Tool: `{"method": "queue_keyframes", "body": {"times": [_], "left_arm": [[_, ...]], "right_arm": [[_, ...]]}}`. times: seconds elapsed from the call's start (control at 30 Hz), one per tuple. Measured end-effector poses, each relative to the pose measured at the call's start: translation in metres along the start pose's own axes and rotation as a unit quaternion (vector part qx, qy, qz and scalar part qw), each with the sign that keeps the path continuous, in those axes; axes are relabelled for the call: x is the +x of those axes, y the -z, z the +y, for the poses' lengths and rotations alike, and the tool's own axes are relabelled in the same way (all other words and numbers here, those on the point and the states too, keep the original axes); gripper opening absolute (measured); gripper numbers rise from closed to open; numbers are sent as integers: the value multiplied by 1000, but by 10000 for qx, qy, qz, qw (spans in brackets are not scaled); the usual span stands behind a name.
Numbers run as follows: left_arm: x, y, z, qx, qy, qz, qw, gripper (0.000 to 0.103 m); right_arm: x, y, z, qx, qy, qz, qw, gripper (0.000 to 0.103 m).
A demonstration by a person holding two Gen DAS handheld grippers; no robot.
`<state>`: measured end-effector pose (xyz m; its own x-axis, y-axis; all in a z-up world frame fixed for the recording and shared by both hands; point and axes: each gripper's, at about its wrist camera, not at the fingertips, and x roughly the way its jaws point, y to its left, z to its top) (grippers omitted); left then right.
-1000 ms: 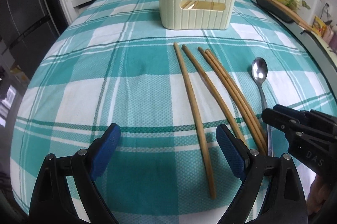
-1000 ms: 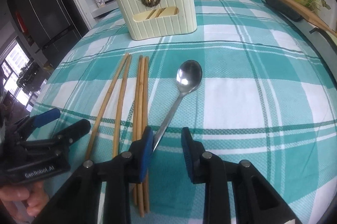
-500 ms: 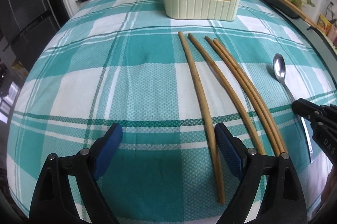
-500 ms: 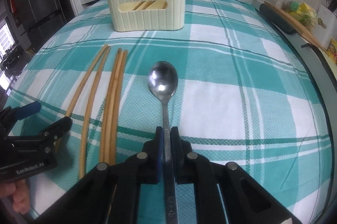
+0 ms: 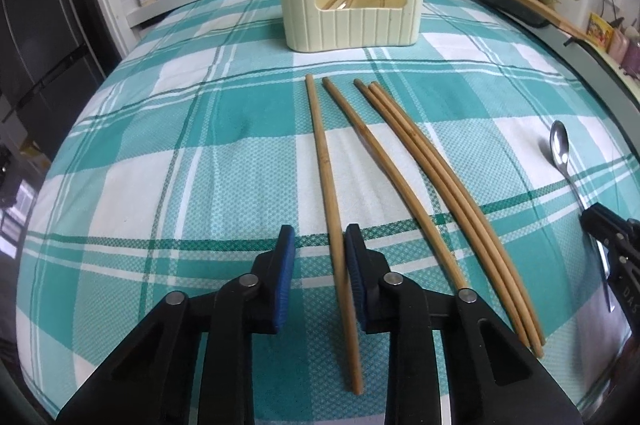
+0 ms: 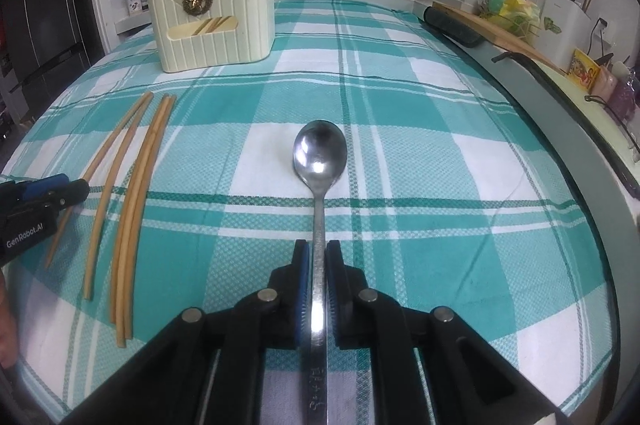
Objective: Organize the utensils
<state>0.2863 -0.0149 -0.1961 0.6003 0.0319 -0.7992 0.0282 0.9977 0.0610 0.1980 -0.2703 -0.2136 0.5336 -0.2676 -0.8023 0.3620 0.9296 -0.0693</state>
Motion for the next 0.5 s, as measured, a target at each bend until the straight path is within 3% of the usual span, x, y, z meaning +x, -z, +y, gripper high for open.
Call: {"method": "queue_keyframes", "body": {"times": [0.07, 0.27, 0.5], "left_arm": [[-1, 1, -1, 6, -47, -16, 10000, 12], [-6, 9, 3, -108, -13, -22, 9999, 6], [-23, 31, 20, -340, 439, 143, 9984, 6]], "right_arm": [[-1, 2, 1, -49, 30, -84, 9999, 10], [-1, 3, -2, 37, -71, -139, 9999, 11], [-1, 5, -6, 192, -188, -193, 9995, 11]]}}
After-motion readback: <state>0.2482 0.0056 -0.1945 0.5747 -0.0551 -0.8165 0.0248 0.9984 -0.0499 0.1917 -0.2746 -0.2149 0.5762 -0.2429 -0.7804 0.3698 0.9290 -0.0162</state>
